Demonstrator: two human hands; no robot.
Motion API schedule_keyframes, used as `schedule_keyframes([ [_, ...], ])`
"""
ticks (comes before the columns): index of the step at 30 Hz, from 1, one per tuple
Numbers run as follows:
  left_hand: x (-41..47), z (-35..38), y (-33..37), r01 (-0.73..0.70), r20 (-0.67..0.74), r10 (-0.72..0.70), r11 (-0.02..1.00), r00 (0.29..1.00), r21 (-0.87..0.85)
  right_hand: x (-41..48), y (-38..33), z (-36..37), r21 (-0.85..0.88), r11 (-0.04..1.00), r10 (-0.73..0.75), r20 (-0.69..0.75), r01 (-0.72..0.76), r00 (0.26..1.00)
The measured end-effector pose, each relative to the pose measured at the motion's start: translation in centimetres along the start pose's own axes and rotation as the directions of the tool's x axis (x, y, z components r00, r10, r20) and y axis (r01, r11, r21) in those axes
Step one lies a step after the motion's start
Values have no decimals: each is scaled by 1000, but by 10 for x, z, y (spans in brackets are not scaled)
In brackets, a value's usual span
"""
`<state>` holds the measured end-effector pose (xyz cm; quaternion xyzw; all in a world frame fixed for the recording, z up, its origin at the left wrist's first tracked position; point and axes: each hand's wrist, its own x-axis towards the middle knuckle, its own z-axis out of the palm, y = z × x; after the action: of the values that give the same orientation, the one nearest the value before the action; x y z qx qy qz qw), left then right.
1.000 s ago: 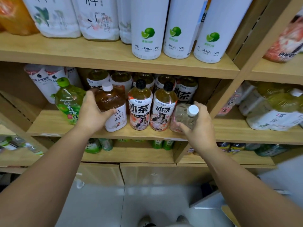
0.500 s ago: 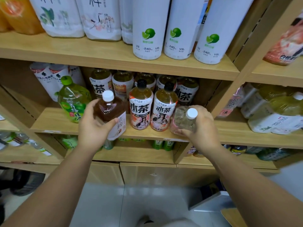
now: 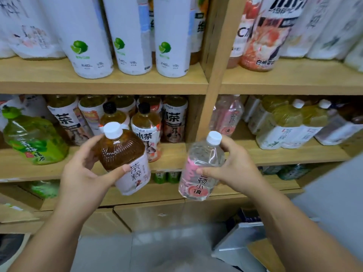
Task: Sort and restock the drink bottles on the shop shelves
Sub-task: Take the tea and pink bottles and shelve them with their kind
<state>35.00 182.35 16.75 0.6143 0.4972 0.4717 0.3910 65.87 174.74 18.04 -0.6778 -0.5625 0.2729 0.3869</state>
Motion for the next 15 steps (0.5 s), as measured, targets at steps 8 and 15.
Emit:
schedule_keyframes([
  [8,-27,103,28,88,57,-83,992,995,-95,5,58,-95,-2,999,-47,-44,47,998],
  [15,-49,170,56,95,4,-95,990,995,-103,23,119,-139,-7,1000,-13,-43,13,999],
])
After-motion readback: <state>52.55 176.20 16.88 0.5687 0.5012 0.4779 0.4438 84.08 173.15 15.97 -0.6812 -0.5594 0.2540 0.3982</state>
